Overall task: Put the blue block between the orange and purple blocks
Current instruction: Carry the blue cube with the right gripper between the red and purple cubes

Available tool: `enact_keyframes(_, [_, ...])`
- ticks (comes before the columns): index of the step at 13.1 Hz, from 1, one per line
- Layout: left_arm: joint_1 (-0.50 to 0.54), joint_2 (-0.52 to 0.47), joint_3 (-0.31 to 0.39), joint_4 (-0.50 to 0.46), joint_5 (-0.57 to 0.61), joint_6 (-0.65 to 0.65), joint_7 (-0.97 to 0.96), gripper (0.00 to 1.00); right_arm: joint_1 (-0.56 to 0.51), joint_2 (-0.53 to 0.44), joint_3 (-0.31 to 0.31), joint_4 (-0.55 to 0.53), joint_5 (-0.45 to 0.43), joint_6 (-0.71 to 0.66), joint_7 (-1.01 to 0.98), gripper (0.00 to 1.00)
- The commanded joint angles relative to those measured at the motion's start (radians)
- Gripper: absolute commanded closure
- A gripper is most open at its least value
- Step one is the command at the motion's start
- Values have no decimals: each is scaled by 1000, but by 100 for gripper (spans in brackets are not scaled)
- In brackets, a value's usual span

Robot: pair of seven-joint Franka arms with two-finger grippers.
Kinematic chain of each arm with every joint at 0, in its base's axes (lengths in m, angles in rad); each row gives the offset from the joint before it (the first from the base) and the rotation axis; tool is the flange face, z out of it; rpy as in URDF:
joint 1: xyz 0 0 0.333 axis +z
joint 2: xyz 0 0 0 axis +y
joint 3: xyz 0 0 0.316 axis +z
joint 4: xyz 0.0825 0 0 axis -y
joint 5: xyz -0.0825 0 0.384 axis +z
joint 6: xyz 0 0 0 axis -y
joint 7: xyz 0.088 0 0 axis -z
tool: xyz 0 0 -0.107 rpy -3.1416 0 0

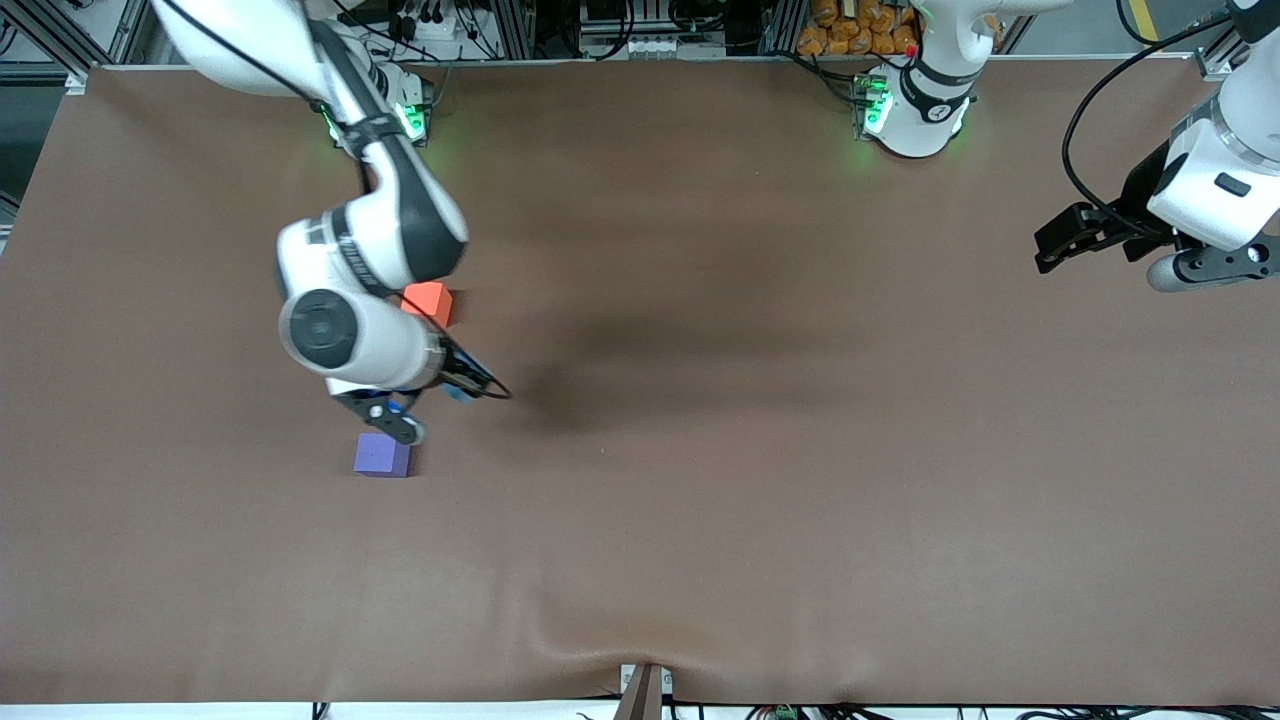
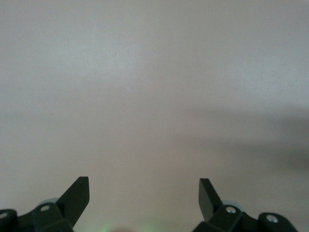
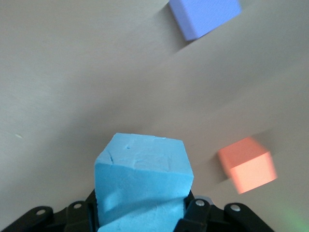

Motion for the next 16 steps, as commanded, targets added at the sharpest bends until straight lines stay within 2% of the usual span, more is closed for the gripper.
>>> enact_keyframes(1, [9,-27,-2,-1,-3,-19,46,0,-62,-110,14,-167,19,22,-217,76])
enact_keyframes(4, [9,-27,-2,1,-3,-15,71,0,-133,-139,14,-262,19,68,-443,75])
enact_keyframes(6, [11,-29,-1,2,-3,-13,72,0,-167,-154,14,-361,18,190,-613,75])
enact_keyframes(8, [12,-35,1,4,-3,-13,72,0,-199,-141,14,-414,19,277,-741,75])
enact_keyframes(12, [15,-31,7,2,0,-7,72,0,-187,-115,14,-489,19,419,-766,75])
enact_keyframes(16, [43,-26,10,-1,-2,7,88,0,-187,-59,16,-489,23,461,-715,75])
